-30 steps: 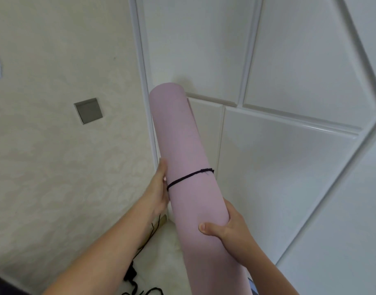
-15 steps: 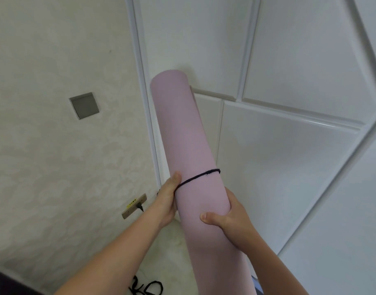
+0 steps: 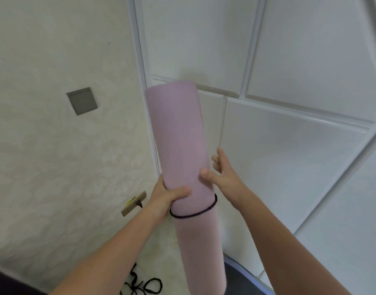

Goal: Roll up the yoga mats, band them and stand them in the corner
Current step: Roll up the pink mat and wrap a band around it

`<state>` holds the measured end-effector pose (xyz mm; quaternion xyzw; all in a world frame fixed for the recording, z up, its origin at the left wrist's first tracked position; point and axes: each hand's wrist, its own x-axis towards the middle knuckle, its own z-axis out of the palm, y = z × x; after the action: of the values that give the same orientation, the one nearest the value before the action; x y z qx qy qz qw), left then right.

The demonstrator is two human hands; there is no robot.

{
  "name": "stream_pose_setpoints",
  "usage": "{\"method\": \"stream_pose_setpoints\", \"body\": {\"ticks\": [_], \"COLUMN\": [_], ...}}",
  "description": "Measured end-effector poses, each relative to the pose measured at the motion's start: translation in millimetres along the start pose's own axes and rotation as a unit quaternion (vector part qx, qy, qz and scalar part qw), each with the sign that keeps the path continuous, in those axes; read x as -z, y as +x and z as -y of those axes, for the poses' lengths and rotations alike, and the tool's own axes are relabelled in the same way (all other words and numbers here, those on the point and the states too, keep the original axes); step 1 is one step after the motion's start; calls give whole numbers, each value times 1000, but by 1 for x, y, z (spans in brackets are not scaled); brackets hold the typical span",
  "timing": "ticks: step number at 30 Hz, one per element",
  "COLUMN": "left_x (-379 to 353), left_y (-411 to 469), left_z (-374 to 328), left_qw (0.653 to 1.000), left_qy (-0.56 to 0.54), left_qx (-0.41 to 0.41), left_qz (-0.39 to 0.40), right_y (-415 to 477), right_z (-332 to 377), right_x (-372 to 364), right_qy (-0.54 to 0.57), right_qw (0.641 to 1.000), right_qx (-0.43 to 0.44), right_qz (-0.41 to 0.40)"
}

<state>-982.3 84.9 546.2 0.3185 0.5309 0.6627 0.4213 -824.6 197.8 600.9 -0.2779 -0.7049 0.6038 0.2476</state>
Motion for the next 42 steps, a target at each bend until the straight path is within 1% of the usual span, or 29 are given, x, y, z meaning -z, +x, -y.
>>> {"method": "stream_pose_setpoints", "body": {"ticks": [3,5,6,9,11,12,14,17,20,23,26,30,32,34,35,36,37,39,42], "left_x": [-2,1,3,4,4,7,19,52,81,116,162,212,227,237,242,246,249,254,257], "left_y": [-1,-2,-3,-1,6,11,17,35,60,89,117,148,163,174,179,184,190,206,230], "left_z": [12,6,-4,-56,-82,-85,-75,-26,43,119,186,262,295,325,340,352,361,374,377], "left_qw": [998,995,995,1000,1000,999,998,987,974,965,958,957,960,962,962,960,958,957,962], "left_qy": [51,74,78,21,16,30,51,81,111,117,116,101,114,145,164,183,201,219,214], "left_qx": [22,34,26,-19,-12,-5,36,132,188,219,233,226,207,188,181,178,175,155,121], "left_qz": [32,51,50,3,-19,-22,-27,-28,-56,-84,-117,-151,-151,-135,-124,-113,-104,-108,-120], "right_y": [14,8,5,-8,-12,-12,-7,13,40,67,99,141,158,173,180,188,196,211,235], "right_z": [4,-2,-9,-37,-58,-69,-94,-143,-213,-279,-338,-404,-439,-463,-470,-474,-475,-473,-477], "right_x": [-8,-9,-8,-10,-17,-21,-30,-49,-78,-105,-129,-158,-167,-170,-172,-174,-177,-184,-190], "right_qy": [12,-2,-14,-41,-45,-43,-61,-115,-130,-126,-114,-98,-53,53,120,180,211,223,192], "right_qw": [999,999,999,999,999,999,998,991,985,977,973,969,971,963,950,936,930,930,942], "right_qx": [37,37,30,7,-3,-12,-21,-41,-96,-156,-181,-202,-214,-259,-288,-302,-300,-290,-269], "right_qz": [-19,-25,-27,-22,-7,-4,18,49,60,73,90,101,87,44,17,-3,-14,-28,-57]}}
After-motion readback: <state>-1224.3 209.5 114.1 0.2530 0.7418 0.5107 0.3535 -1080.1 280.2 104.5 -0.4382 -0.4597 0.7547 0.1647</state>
